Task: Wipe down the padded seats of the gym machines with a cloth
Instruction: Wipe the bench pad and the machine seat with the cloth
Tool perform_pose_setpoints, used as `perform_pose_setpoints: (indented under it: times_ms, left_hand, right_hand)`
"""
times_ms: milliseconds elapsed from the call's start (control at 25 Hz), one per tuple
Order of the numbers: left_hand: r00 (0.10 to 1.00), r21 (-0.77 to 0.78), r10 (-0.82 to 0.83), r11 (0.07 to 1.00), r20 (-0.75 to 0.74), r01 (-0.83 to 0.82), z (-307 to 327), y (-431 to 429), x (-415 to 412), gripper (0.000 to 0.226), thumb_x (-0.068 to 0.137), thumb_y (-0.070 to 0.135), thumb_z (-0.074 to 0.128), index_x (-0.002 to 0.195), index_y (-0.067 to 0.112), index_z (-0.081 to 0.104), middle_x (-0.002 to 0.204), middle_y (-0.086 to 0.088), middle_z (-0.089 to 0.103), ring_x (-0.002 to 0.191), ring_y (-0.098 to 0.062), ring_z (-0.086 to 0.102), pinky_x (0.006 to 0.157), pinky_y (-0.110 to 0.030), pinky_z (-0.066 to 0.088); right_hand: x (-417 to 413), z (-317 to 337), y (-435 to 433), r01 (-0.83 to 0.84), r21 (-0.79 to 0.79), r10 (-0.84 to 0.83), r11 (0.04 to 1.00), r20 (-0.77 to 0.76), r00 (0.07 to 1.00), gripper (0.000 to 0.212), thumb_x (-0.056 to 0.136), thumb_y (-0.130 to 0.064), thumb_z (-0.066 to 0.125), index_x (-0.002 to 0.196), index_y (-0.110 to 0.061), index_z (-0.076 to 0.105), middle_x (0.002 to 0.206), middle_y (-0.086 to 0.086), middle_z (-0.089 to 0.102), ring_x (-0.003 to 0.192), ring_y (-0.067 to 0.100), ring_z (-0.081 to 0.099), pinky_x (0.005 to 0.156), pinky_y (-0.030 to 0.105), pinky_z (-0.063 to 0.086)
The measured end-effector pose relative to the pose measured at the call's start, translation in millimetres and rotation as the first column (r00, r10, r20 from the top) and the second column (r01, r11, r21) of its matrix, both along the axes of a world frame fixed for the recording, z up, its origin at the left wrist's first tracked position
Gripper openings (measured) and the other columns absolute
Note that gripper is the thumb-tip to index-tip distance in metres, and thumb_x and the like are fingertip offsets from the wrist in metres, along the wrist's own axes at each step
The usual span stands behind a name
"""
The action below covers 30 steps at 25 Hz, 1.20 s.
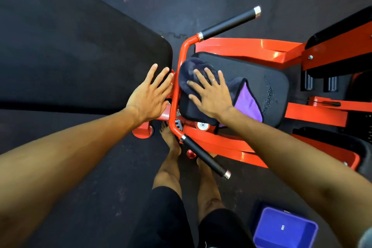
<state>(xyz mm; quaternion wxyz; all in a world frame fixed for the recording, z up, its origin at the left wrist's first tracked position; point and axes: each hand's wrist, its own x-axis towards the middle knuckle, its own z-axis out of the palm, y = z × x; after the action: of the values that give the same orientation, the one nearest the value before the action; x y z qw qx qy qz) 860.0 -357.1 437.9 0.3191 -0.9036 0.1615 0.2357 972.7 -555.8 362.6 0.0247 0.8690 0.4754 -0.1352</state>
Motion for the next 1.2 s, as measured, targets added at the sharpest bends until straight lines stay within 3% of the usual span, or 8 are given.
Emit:
perform_pose_setpoints:
  times_ms: [120, 280, 440, 560, 760, 880, 1000, 1200]
  left_hand:
    - [1.000, 0.002, -0.003, 1.000, -0.003, 0.003, 1.1, 0.5, 1.2, 0.068, 0.105, 0.047, 0.004, 0.159, 0.007, 0.000, 0.169, -0.017, 0.001, 0.154, -0.042, -0.005, 0.121, -0.066, 0.000]
    - [1.000, 0.005, 0.002, 1.000, -0.016, -0.002, 0.1, 0.5, -0.4, 0.068, 0.105, 0.047, 0.005, 0.161, 0.009, 0.009, 0.169, -0.017, 0.002, 0.154, -0.043, -0.005, 0.120, -0.067, -0.001]
    - [1.000, 0.003, 0.006, 1.000, -0.012, -0.006, 2.9, 1.6, 2.5, 0.068, 0.105, 0.046, 0.005, 0.161, 0.009, 0.008, 0.169, -0.017, 0.003, 0.154, -0.044, -0.004, 0.120, -0.067, 0.000]
    - [1.000, -0.008, 0.007, 1.000, -0.018, -0.008, 4.7, -0.4, 1.1, 0.068, 0.104, 0.046, 0.003, 0.161, 0.008, 0.006, 0.169, -0.016, 0.004, 0.154, -0.043, -0.003, 0.120, -0.066, 0.002]
    - [1.000, -0.011, 0.017, 1.000, -0.012, -0.018, 0.7, 1.8, -1.3, 0.069, 0.103, 0.048, 0.003, 0.161, 0.009, 0.008, 0.169, -0.017, 0.003, 0.154, -0.043, -0.005, 0.120, -0.066, 0.002]
    - [1.000, -0.004, 0.018, 1.000, -0.009, -0.018, -2.3, 0.5, -2.0, 0.070, 0.103, 0.049, 0.004, 0.161, 0.010, 0.013, 0.169, -0.016, 0.003, 0.154, -0.042, -0.005, 0.119, -0.067, 0.001]
    - [1.000, -0.008, 0.015, 1.000, -0.006, -0.015, -4.4, 1.0, -0.7, 0.071, 0.103, 0.049, 0.001, 0.161, 0.010, 0.013, 0.169, -0.016, 0.002, 0.154, -0.042, -0.006, 0.119, -0.067, -0.002]
    - [1.000, -0.037, 0.001, 0.999, -0.018, -0.002, 0.8, -0.9, -0.8, 0.073, 0.097, 0.043, -0.013, 0.159, 0.006, 0.000, 0.169, -0.017, 0.001, 0.154, -0.042, -0.006, 0.120, -0.066, -0.001]
  right_hand:
    - [-41.9, 0.7, 35.4, 0.161, -0.011, -0.161, 0.987, -0.047, 0.986, 0.054, 0.101, -0.045, 0.034, 0.146, -0.024, 0.056, 0.164, 0.007, 0.034, 0.153, 0.037, 0.023, 0.124, 0.061, 0.005]
    - [-82.2, -3.6, 8.4, -0.244, -0.089, 0.234, 0.966, -0.115, 0.966, 0.051, 0.100, -0.041, 0.040, 0.142, -0.022, 0.060, 0.158, 0.007, 0.043, 0.150, 0.033, 0.029, 0.125, 0.057, 0.008]
    - [-22.9, -4.5, -49.6, -0.522, -0.031, 0.520, 0.852, -0.064, 0.852, 0.059, 0.092, -0.046, 0.050, 0.151, -0.038, 0.045, 0.166, 0.005, 0.029, 0.152, 0.035, 0.026, 0.124, 0.061, 0.003]
    - [33.5, -0.4, -72.7, -0.368, -0.037, 0.369, 0.929, 0.018, 0.929, 0.075, 0.088, -0.073, 0.037, 0.155, -0.039, 0.036, 0.167, 0.007, 0.028, 0.152, 0.040, 0.026, 0.121, 0.067, 0.003]
    - [-31.8, -11.5, -23.2, -0.061, 0.048, 0.061, 0.997, -0.002, 0.998, 0.062, 0.097, -0.059, 0.041, 0.154, -0.032, 0.044, 0.165, 0.010, 0.030, 0.152, 0.043, 0.023, 0.118, 0.071, 0.011]
    - [-68.0, -19.0, 15.9, -0.173, -0.019, 0.172, 0.985, -0.056, 0.984, 0.058, 0.100, -0.055, 0.043, 0.151, -0.028, 0.049, 0.167, 0.007, 0.028, 0.154, 0.041, 0.017, 0.119, 0.070, 0.005]
    - [-53.6, -23.2, 5.2, -0.245, -0.013, 0.245, 0.969, -0.022, 0.969, 0.063, 0.094, -0.061, 0.052, 0.148, -0.027, 0.053, 0.162, 0.008, 0.036, 0.152, 0.038, 0.026, 0.121, 0.068, 0.012]
    - [-14.0, -18.7, -85.2, -0.199, 0.087, 0.198, 0.976, 0.022, 0.980, 0.086, 0.088, -0.073, 0.052, 0.159, -0.032, 0.030, 0.168, 0.010, 0.022, 0.154, 0.038, 0.022, 0.123, 0.059, 0.002]
